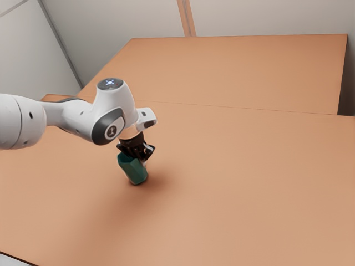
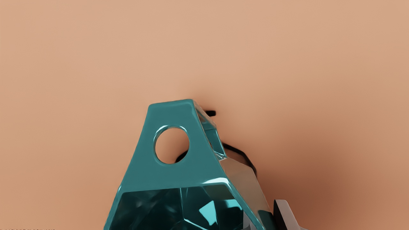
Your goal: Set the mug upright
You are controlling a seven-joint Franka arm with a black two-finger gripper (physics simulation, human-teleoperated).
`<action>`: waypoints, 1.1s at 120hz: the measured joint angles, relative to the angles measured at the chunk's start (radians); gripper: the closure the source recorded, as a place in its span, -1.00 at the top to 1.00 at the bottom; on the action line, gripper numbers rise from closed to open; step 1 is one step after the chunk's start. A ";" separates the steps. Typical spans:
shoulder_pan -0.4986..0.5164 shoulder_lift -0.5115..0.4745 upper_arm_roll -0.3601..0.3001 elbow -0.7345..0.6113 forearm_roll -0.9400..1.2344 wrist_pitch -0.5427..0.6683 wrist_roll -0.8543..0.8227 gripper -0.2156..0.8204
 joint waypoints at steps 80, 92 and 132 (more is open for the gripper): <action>-0.002 -0.073 -0.004 0.023 -0.021 0.013 -0.024 0.42; -0.006 -0.077 -0.009 0.111 -0.026 -0.069 -0.022 0.47; 0.021 -0.046 -0.055 0.395 -0.046 -0.416 -0.019 0.54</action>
